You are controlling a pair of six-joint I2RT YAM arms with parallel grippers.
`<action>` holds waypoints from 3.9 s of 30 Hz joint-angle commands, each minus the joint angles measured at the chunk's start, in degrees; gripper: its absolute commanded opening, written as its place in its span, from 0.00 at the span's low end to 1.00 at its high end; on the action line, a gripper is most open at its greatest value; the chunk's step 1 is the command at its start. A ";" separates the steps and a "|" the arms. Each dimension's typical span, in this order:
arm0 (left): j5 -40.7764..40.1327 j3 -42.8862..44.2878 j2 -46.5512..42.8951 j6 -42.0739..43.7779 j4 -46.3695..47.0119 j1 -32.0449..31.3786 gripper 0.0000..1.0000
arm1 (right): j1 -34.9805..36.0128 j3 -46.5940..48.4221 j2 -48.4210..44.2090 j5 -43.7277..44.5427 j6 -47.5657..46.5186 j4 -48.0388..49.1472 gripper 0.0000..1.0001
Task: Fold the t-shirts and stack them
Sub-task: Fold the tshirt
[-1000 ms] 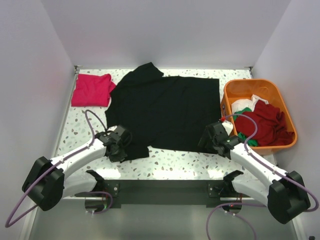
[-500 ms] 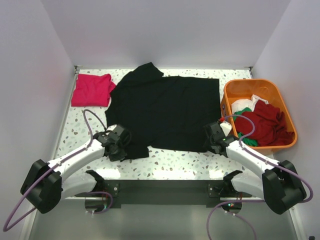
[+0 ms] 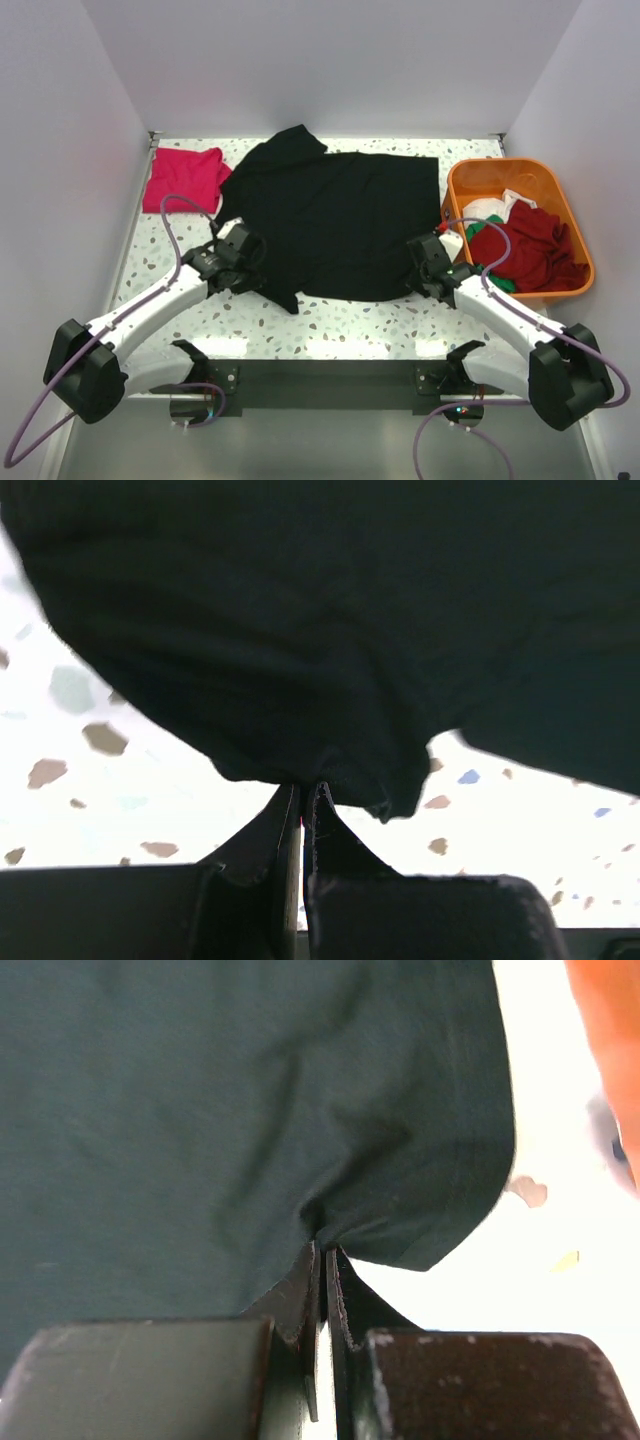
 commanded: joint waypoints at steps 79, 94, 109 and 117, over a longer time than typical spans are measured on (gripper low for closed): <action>12.01 12.54 38.70 16.34 33.98 19.91 1.00 | -0.75 34.45 46.96 -8.38 -26.28 7.83 0.96; 6.13 -13.83 6.80 1.41 12.73 12.54 1.00 | 11.54 10.45 27.54 -11.72 -12.23 -3.85 0.99; 2.00 -13.95 -9.73 -9.33 -5.12 9.10 1.00 | 18.67 5.16 13.65 -14.70 -4.91 -8.35 0.99; -9.59 5.44 -6.48 -4.15 -9.36 9.10 1.00 | 18.67 14.37 8.64 -12.34 -8.07 -8.35 0.99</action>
